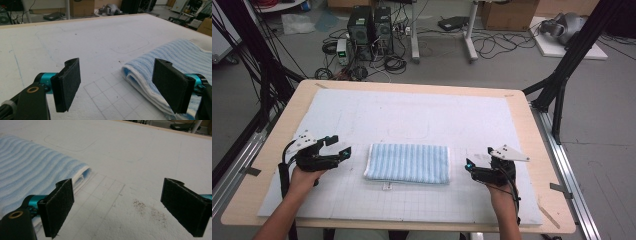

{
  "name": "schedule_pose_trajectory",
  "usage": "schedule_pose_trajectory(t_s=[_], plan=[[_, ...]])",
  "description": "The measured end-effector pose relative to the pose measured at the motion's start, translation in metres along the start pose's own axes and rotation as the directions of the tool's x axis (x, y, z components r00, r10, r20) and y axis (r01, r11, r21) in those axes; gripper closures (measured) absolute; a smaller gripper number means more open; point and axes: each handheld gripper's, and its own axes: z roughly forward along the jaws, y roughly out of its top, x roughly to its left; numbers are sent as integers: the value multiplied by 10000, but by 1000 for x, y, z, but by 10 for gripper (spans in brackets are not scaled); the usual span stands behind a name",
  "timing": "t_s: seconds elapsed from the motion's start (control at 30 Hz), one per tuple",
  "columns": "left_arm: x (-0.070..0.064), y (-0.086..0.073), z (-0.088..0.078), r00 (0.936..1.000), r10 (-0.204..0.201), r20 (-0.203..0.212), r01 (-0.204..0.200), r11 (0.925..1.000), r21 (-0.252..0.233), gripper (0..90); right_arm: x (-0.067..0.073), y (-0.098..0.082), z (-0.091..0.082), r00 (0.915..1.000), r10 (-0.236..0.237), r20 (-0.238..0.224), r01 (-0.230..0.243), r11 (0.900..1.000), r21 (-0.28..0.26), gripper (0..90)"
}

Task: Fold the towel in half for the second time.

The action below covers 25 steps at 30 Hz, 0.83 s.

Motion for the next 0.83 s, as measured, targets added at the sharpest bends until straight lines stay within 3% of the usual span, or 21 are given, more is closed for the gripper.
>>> schedule_pose_trajectory(t_s=[0.83], plan=[[0, -3, 4, 10000, 9, -20, -9, 9999, 117, 236, -7, -3, -2, 9997, 114, 216, -114, 9999, 24, 105]])
